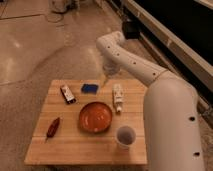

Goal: Move the arm in a circular motion

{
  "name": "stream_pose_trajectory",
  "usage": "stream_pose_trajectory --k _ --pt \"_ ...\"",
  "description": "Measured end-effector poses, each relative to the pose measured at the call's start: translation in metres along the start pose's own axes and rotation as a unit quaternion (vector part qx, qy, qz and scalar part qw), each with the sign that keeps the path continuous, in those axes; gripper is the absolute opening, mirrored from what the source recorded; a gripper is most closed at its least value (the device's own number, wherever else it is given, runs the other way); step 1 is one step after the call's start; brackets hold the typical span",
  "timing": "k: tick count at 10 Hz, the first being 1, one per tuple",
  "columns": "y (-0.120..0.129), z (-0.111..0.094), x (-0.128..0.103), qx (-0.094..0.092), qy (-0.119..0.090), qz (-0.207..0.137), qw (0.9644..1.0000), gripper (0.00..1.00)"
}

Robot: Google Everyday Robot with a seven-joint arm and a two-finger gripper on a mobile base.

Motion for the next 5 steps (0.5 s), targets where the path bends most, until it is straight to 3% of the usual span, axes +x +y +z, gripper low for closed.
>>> stream_pose_trajectory --k 3,5 --pt "0.001 0.0 0.001 0.0 0.001 0.0 1.0 0.8" --pt "0.028 -0.002 -0.004 -0.007 -0.001 0.02 0.9998 0.8"
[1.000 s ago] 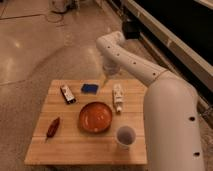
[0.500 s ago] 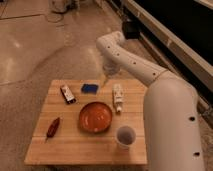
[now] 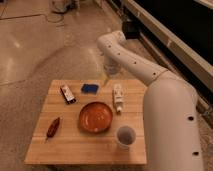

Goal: Move the arm in a circular motion

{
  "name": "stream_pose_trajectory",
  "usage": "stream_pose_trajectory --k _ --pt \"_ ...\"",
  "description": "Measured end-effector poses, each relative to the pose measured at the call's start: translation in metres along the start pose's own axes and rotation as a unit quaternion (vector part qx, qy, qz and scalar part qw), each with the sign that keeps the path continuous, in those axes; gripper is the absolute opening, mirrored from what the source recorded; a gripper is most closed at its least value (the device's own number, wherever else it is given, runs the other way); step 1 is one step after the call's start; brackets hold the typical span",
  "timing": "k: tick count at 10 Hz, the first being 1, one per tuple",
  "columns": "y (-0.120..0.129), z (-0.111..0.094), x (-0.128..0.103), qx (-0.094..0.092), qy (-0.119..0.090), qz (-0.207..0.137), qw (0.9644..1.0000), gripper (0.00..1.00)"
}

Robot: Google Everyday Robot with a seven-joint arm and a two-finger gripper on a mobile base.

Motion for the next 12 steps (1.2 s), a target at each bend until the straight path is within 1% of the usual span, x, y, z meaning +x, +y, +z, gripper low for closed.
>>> stream_pose_trajectory --k 2,4,6,8,9,11,12 --pt "0.049 -0.003 -0.013 -0.011 0.001 0.041 0.9991 0.8" --pt "0.081 -0.007 -0.027 -0.018 0.004 0.071 0.9973 0.8" --pt "0.119 -0.012 -0.056 -0.026 0.003 0.111 0.9935 0.8" --pt "0.137 -0.015 -0.086 -0.03 -0.005 0.134 0.9905 0.8" --pt "0.143 -0.015 -0.105 -0.029 -0.01 0.145 0.989 0.8" --pt "0.139 -0.016 -0.131 -0.022 -0.015 0.151 0.9882 0.8" --pt "0.13 -0.018 -0.147 -0.018 -0.018 0.149 0.9885 0.8"
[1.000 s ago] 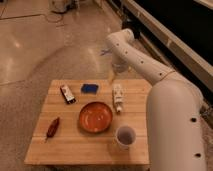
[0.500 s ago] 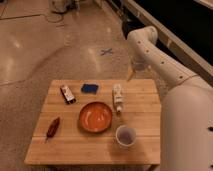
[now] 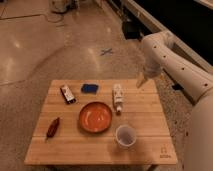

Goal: Move the arm in a circular motion

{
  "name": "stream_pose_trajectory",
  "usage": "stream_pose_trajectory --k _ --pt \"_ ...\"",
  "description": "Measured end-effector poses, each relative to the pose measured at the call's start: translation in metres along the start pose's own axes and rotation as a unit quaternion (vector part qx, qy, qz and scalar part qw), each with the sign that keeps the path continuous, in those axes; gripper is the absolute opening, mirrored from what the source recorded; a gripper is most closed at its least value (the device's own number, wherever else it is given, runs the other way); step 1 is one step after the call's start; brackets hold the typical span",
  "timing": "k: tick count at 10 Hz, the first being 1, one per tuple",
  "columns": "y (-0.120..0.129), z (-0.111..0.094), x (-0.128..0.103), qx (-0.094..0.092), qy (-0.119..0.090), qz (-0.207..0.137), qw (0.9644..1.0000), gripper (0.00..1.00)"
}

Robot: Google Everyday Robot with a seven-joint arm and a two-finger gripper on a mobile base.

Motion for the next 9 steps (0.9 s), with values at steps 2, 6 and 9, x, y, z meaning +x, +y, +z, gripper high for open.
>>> stream_pose_trajectory --k 2,6,9 --pt "-0.009 -0.004 -0.028 0.007 -0.003 -0.007 0.9999 0.8" --pt "-0.048 -0.003 -0.107 0.03 -0.007 -0.023 0.9993 0.8" --pt "-0.088 -0.005 -0.159 0.038 -0.015 -0.049 0.998 0.8"
